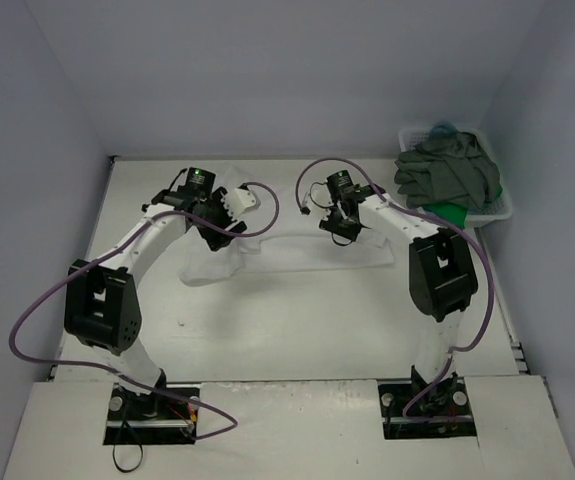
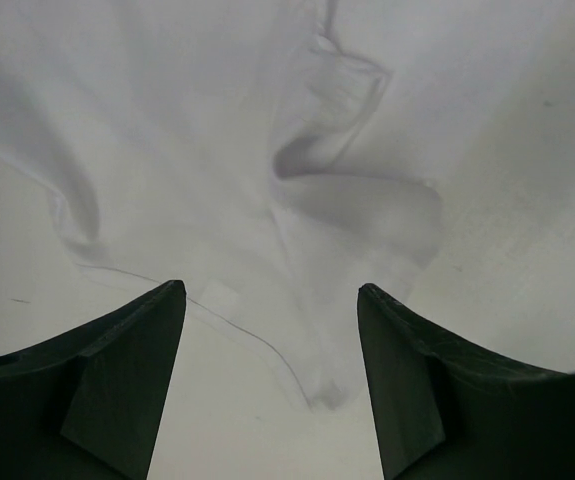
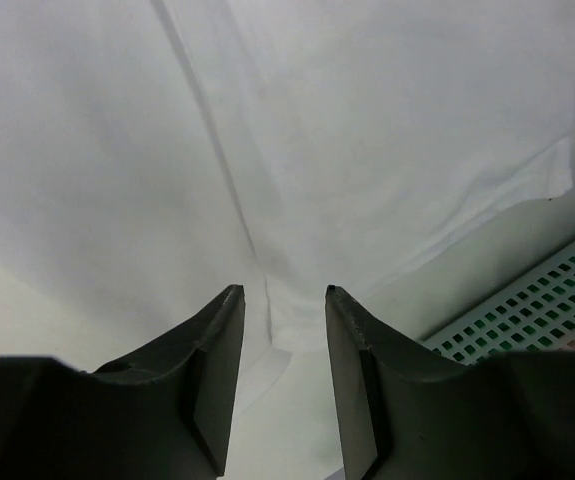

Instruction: Fold and stack the t-shirts

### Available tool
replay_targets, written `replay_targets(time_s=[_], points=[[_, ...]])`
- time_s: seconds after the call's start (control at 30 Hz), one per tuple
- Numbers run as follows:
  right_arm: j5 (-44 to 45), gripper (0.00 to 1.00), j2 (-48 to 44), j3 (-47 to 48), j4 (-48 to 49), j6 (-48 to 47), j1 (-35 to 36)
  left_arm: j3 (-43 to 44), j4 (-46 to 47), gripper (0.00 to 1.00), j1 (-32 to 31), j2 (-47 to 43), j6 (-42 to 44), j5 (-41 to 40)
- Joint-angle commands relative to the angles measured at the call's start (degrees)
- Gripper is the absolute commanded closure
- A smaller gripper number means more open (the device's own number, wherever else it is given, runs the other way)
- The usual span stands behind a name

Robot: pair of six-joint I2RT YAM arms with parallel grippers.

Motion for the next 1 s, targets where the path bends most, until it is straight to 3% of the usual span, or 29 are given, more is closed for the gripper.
replay_targets(time_s=[0.0, 0.3, 0.97], points=[[-1.7, 0.66, -4.9, -0.4, -0.5, 1.5, -0.5, -1.1, -3.0, 0.36, 0.1, -6.6, -1.8, 4.4], [-2.7, 0.65, -5.5, -2.9, 0.4, 2.3, -0.7, -7.8, -2.0, 0.36, -0.1, -7.6, -6.9, 11.1], [-5.0, 0.65, -8.1, -4.8, 0.3, 3.1, -2.1, -9.3, 6.6, 0.41, -1.1, 1.3, -12.7, 12.8]])
